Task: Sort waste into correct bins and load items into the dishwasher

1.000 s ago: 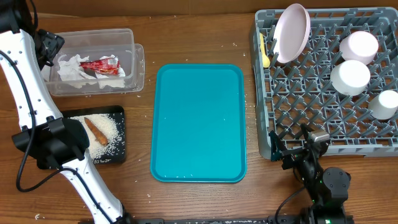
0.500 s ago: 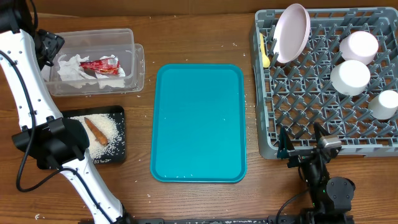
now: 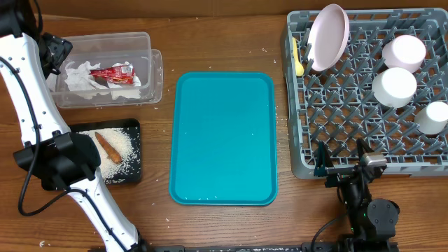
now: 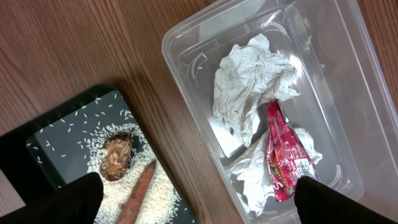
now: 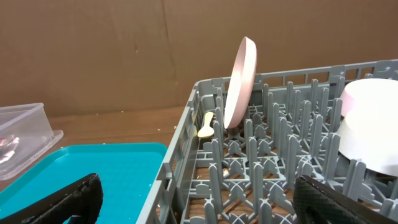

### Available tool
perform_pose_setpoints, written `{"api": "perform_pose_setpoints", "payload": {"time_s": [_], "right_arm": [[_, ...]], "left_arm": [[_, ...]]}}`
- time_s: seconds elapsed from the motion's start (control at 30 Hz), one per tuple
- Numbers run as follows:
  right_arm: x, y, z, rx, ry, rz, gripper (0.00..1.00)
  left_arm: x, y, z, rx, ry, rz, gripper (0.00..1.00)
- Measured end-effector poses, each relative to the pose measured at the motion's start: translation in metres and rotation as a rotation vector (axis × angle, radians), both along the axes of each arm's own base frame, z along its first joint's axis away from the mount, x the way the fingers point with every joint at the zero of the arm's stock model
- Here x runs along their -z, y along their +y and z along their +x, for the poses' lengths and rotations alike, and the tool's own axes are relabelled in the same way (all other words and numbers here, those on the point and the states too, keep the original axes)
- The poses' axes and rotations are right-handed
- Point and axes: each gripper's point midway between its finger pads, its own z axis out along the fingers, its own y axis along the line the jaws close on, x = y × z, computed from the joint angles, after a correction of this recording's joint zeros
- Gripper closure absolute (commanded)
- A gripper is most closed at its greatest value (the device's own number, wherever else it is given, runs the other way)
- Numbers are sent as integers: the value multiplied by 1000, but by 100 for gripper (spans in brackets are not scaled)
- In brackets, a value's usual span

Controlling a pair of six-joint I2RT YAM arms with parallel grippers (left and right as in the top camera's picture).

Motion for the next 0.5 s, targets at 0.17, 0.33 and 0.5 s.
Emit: {"api": "perform_pose_setpoints", "payload": {"time_s": [0.17,0.33,0.5], "right_arm": [[0,-1,0,7,0,0,0],[0,-1,0,6,0,0,0],[0,-1,0,7,0,-1,0]], "left_arm": [[0,0,0,0,0,0,0],[0,0,0,0,0,0,0],[0,0,0,0,0,0,0]]}}
